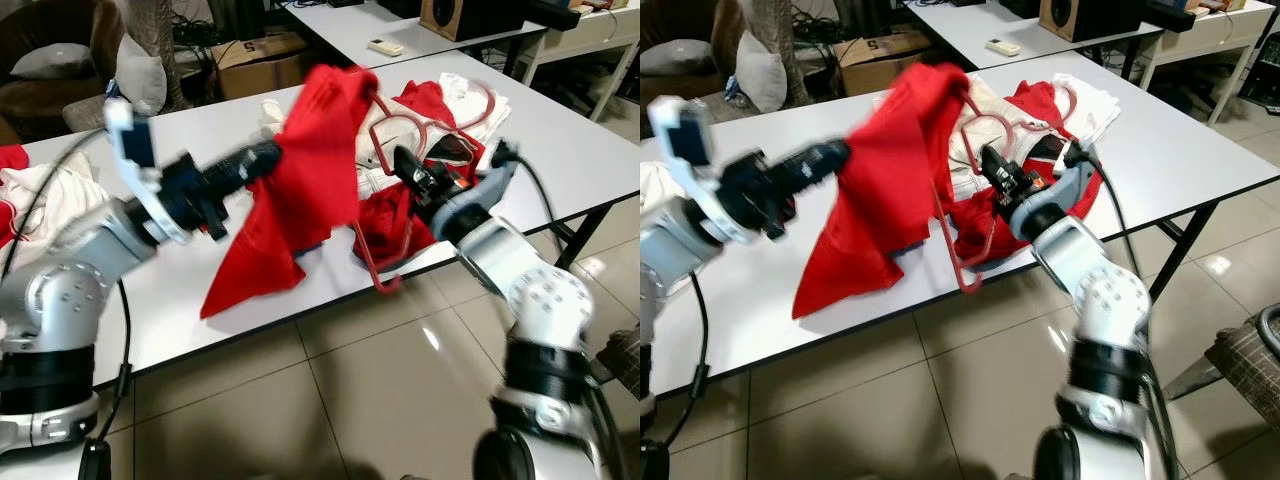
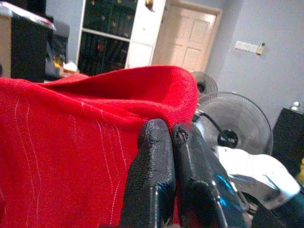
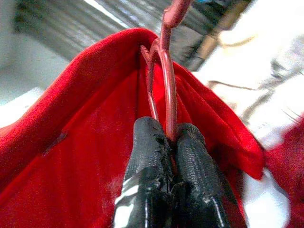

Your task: Hang hanger

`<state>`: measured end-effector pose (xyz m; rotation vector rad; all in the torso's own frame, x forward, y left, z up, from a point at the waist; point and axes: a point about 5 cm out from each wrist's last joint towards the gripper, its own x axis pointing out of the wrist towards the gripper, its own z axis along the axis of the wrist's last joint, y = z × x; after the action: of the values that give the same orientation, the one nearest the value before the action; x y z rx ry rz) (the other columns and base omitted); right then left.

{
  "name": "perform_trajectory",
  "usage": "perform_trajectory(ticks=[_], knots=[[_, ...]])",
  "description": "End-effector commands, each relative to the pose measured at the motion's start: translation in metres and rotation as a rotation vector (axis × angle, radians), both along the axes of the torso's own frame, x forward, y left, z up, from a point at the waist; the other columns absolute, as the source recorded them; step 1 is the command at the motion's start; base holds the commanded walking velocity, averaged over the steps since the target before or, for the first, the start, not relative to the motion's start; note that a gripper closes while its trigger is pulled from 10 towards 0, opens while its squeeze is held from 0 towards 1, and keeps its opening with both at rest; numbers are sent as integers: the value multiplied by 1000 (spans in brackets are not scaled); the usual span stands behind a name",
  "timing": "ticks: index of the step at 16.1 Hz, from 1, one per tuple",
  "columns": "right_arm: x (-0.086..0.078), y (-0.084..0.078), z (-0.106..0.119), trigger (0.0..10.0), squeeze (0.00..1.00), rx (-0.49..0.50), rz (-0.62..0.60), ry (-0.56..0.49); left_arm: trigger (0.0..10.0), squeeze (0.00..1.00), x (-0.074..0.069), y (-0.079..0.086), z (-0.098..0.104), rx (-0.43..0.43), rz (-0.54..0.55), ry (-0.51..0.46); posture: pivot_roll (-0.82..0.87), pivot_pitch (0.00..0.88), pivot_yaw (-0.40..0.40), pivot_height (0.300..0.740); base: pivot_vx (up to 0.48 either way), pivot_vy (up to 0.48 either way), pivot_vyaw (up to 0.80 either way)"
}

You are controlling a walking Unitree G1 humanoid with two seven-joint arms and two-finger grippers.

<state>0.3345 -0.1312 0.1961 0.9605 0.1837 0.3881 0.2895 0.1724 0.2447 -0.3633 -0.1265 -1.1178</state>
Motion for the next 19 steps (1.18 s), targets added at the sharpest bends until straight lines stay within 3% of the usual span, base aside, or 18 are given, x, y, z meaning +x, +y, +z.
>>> perform_trajectory(ticks=[1, 3, 5, 7, 10, 11, 15, 17, 19], knots=[[5, 0, -2, 10000, 0, 47, -50, 43, 0, 0, -5, -6, 4, 5, -44, -22, -154, 0, 84, 740, 0, 0, 0], [13, 6, -1, 10000, 0, 208, -83, 81, 0, 0, -13, -19, -1, 27, -135, 7, -146, 0, 97, 740, 0, 0, 0], [23, 12, 7, 10000, 0, 387, -101, 105, 0, 0, -18, -25, -18, 106, -179, 64, -146, 0, 97, 740, 0, 0, 0], [26, 18, 15, 10000, 0, 447, -80, 95, 0, 0, -21, -27, -29, 143, -205, 96, -138, 0, 101, 740, 0, 0, 0], [30, 24, 19, 10000, 0, 441, -77, 88, 0, 0, -26, -25, -28, 81, -241, 120, -138, 0, 101, 740, 0, 0, 0], [34, 23, 19, 10000, 0, 488, -97, 109, 0, 0, -31, -25, -28, 60, -279, 129, -138, 0, 100, 740, 0, 0, 0], [42, 26, 26, 10000, 0, 551, -109, 121, 0, 0, -40, -34, -38, 103, -379, 162, -136, 0, 96, 740, 0, 0, 0], [45, 27, 31, 10000, 0, 581, -102, 118, 0, 0, -38, -34, -48, 178, -357, 180, -133, 0, 95, 740, 0, 0, 0], [47, 27, 36, 10000, 0, 601, -92, 112, 0, 0, -32, -30, -54, 184, -310, 197, -133, 0, 95, 740, 0, 0, 0]])
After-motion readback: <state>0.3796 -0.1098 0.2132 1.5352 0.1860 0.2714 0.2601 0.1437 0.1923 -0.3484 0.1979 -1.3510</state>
